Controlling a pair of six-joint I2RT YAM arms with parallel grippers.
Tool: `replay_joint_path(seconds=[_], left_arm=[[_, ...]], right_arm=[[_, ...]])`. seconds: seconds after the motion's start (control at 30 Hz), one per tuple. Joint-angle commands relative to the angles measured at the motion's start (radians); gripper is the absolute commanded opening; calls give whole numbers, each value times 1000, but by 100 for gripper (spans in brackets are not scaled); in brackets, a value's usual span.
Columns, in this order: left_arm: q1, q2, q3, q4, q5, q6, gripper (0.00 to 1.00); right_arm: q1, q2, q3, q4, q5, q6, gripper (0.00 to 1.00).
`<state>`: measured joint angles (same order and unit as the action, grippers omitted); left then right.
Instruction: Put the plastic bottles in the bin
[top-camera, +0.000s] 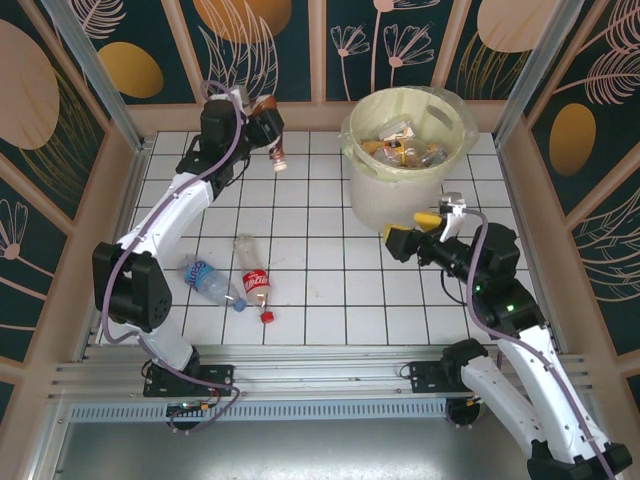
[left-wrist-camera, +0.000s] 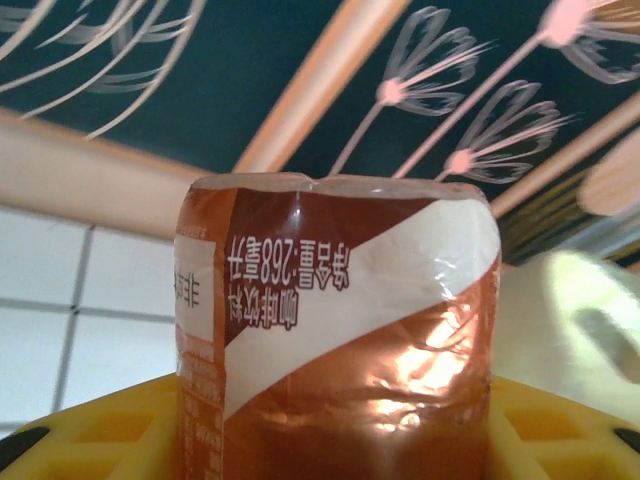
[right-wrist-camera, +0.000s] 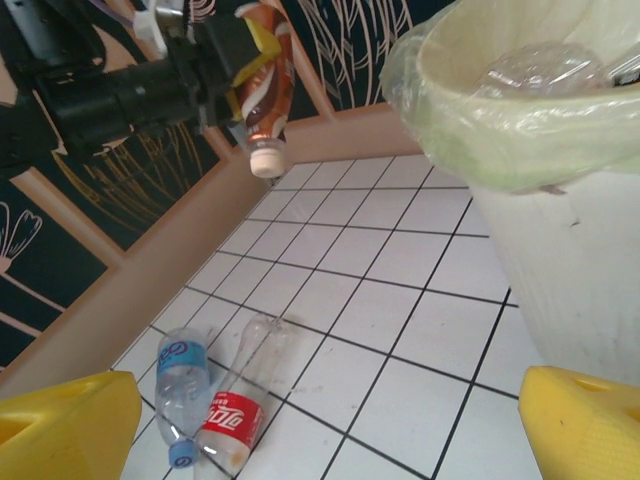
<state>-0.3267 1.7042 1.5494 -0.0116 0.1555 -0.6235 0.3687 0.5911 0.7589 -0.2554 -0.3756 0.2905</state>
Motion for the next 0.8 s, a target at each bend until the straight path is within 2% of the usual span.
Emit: replay_joint_path(seconds=[0.0, 0.27, 0.53, 0.77], left_arm=[[-15, -5, 93, 8, 66, 58, 53], [-73, 123, 316, -29, 116, 106, 51], [-147, 323, 663, -156, 154, 193, 51], [-175, 430, 816, -135, 202, 220, 52]], right_arm=[[8, -31, 28, -10, 60, -4, 98], [7, -73, 28, -35, 99, -7, 98], [8, -100, 33, -57, 132, -13, 98], [7, -113, 34, -74, 165, -19, 98]])
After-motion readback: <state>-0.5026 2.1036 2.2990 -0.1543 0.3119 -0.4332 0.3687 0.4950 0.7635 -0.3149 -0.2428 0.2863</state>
